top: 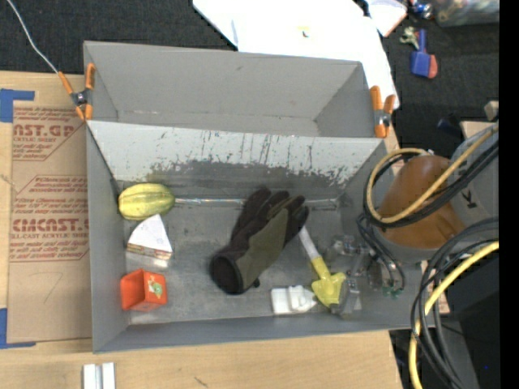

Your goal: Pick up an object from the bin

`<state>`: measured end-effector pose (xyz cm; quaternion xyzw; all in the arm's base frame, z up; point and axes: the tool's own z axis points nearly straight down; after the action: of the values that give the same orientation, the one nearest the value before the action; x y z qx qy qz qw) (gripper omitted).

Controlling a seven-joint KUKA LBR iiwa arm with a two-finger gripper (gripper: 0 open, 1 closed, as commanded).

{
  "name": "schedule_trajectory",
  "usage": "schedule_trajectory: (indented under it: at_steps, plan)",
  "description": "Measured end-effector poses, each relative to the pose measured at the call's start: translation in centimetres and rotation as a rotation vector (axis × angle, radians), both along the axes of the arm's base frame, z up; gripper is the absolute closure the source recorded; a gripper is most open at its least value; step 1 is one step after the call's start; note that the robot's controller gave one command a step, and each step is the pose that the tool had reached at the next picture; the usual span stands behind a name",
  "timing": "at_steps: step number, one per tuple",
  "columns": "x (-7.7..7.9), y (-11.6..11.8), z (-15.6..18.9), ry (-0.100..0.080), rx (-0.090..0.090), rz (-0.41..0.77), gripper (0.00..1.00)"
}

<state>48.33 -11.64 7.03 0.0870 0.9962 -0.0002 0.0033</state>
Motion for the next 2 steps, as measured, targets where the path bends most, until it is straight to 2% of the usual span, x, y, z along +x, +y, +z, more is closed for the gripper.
schedule_trajectory:
  at_steps: [1, 2]
  plan:
    - [0.24, -0.57, -0.03, 0.012, 0.005, -0.414, 1.00]
    - [0.24, -0.57, -0.03, 0.012, 0.005, -0.414, 1.00]
